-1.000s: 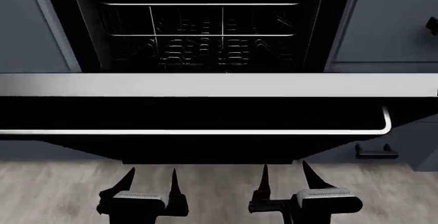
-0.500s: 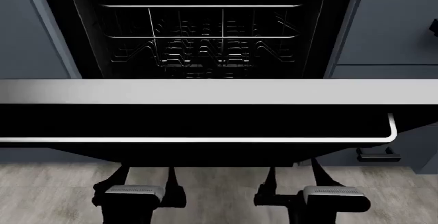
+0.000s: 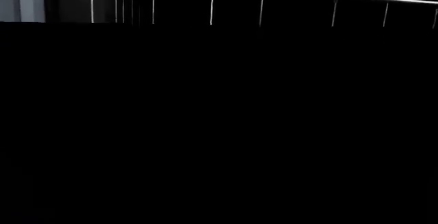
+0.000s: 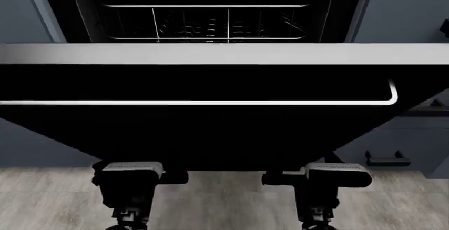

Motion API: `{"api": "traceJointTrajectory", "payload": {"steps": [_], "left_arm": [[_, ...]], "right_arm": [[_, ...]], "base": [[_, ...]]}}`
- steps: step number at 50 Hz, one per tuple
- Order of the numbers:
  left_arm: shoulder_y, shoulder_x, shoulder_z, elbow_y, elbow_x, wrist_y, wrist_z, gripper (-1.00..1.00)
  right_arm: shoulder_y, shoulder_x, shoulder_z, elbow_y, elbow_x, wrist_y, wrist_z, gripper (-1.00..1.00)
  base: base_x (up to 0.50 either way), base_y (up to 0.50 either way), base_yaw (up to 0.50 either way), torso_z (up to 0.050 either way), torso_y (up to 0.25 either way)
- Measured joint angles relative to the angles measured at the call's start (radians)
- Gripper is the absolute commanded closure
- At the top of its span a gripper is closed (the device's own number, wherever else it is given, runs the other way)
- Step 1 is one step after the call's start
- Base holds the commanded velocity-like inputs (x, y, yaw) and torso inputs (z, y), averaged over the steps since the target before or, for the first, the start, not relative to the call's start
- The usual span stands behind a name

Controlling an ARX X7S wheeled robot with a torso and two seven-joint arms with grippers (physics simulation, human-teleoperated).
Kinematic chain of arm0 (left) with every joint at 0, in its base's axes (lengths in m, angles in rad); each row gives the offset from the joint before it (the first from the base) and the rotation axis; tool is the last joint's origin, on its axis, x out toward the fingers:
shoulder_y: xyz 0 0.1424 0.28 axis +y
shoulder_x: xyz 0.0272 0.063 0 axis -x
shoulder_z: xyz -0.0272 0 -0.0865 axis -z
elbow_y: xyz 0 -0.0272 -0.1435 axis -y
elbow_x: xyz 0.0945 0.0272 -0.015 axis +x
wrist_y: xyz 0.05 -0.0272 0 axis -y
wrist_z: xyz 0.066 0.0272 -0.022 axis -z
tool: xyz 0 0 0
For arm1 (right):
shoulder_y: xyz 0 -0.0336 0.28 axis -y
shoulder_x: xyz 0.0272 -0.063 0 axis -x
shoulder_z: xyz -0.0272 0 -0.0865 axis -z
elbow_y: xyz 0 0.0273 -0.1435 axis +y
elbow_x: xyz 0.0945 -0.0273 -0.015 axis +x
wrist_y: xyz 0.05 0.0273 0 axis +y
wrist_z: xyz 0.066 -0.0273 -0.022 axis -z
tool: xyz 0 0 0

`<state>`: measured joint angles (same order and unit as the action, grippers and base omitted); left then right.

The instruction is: Close the dishwasher door

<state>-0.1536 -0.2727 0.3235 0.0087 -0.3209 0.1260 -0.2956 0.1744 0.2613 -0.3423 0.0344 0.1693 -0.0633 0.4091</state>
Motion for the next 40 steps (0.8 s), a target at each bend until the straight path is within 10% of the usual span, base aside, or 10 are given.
{"api": "traceJointTrajectory", "payload": {"steps": [40], "left_arm": [[-0.369,0.059,0.005,-0.243,-0.010,-0.046,0.057,-1.00]], "right_arm": [[0.491,-0.071,-0.035,0.472,0.024,0.035,-0.097,-1.00]], "base": [[0.00,0.00,0.00,0.000,0.002]]}}
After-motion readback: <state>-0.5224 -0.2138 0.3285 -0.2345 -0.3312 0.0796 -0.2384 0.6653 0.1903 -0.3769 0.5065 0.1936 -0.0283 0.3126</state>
